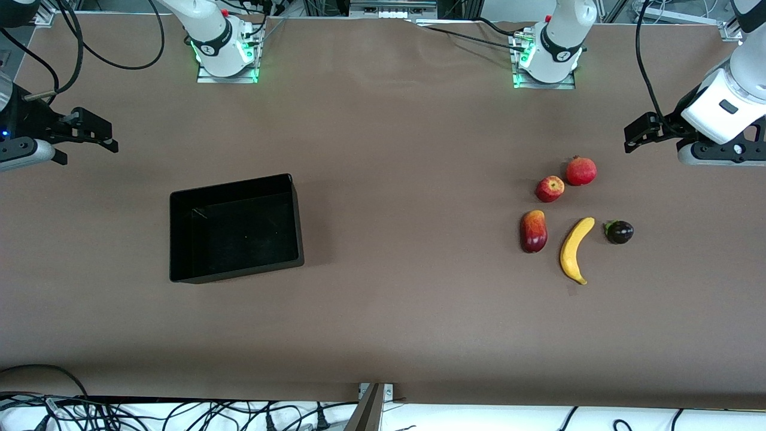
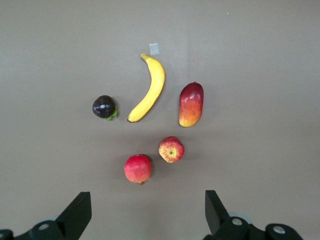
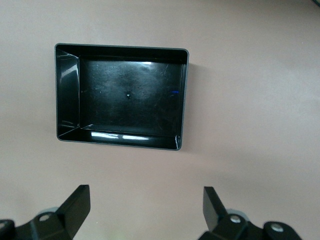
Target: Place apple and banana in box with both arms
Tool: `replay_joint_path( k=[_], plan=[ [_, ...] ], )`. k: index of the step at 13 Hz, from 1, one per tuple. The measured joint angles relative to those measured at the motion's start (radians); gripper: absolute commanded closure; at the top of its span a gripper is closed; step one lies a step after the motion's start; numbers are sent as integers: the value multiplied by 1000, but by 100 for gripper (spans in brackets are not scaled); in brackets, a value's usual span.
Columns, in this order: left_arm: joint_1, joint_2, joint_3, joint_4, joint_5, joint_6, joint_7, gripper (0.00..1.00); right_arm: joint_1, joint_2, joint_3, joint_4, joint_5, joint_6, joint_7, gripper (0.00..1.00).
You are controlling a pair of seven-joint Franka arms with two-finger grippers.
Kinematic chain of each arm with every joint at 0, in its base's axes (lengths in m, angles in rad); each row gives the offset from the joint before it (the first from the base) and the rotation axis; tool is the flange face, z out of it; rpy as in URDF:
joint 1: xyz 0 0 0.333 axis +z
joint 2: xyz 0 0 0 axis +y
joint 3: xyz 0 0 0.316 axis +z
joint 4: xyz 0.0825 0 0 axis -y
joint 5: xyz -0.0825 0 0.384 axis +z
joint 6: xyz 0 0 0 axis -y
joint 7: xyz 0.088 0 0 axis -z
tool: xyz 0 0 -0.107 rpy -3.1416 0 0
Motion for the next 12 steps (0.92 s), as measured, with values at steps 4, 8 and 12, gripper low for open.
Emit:
replay_joint_path(
  k=[4, 8, 12],
  plan=[
    [0, 0, 0, 0, 0, 0, 0, 0, 0, 0, 0, 0, -1, 0, 2, 0],
    [0, 0, 0, 0, 0, 0, 0, 0, 1, 9, 0, -3, -4, -9, 9, 0],
    [0, 0, 0, 0, 0, 0, 0, 0, 0, 115, -5, -76, -8, 110, 11, 0]
  ],
)
